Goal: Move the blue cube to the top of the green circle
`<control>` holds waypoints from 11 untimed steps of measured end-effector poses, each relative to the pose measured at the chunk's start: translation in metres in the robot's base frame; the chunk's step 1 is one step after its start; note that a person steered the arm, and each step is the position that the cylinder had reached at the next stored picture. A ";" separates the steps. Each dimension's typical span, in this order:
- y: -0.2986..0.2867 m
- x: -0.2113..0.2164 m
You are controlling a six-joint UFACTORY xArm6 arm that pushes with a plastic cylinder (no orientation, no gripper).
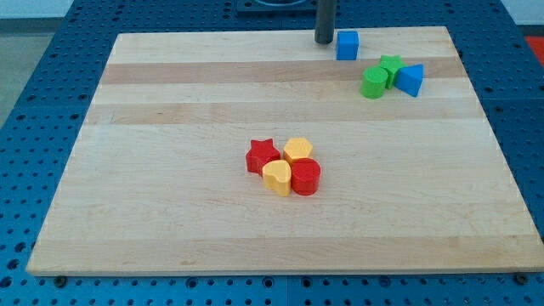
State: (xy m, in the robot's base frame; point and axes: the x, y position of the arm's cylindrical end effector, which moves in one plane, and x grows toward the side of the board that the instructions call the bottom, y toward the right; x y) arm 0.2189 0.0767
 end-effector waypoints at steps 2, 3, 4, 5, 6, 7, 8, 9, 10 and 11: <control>0.034 0.004; 0.035 0.017; 0.035 0.025; 0.035 0.026; 0.035 0.035; 0.035 0.050; 0.035 0.059; 0.034 0.063; 0.026 0.063; 0.026 0.063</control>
